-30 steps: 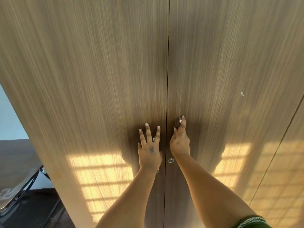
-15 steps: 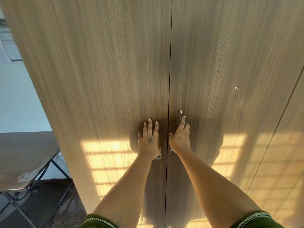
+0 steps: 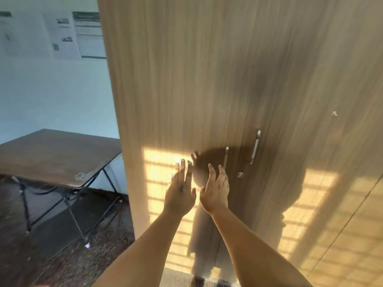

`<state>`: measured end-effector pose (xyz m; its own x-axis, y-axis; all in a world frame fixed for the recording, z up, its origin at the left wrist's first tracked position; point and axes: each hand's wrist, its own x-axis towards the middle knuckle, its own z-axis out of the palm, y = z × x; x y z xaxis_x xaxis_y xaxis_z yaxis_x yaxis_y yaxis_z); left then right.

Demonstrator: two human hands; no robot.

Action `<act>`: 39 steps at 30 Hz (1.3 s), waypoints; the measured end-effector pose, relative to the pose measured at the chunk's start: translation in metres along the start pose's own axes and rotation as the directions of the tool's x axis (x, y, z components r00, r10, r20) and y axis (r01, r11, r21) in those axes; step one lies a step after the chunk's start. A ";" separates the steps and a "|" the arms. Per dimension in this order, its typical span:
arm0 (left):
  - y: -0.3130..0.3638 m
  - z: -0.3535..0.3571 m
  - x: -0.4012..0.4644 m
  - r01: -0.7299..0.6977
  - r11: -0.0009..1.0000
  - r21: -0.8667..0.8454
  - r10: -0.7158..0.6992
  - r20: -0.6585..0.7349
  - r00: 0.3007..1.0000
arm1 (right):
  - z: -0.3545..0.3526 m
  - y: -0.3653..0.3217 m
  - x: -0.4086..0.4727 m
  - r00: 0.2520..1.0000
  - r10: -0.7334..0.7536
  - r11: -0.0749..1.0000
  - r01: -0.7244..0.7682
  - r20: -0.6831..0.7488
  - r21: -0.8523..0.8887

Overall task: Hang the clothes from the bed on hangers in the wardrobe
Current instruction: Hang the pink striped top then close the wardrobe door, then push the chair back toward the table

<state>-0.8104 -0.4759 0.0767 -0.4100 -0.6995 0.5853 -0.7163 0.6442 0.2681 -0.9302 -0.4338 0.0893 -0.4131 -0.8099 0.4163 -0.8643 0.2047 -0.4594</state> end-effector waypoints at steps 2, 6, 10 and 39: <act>-0.011 -0.019 -0.025 0.058 0.997 -0.042 -0.056 0.038 0.998 | 0.012 -0.016 -0.020 0.999 -0.036 0.999 0.036 0.029 -0.018; -0.045 -0.061 -0.081 0.174 0.982 0.067 -0.181 0.107 0.978 | 0.038 -0.061 -0.072 0.993 -0.075 0.996 0.079 0.088 -0.044; -0.088 -0.108 -0.156 0.145 0.968 0.204 -0.185 0.195 0.963 | 0.063 -0.112 -0.148 0.982 -0.109 0.993 0.115 0.156 -0.028; -0.235 -0.452 -0.654 0.345 0.740 0.577 -0.655 0.502 0.566 | 0.053 -0.398 -0.674 0.640 -0.377 0.926 0.275 0.669 0.259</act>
<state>-0.1183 -0.0300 -0.0238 -0.0463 -0.9725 -0.2282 -0.9975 0.0572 -0.0414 -0.2922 0.0015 -0.0500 0.2536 -0.9636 -0.0853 -0.8394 -0.1754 -0.5144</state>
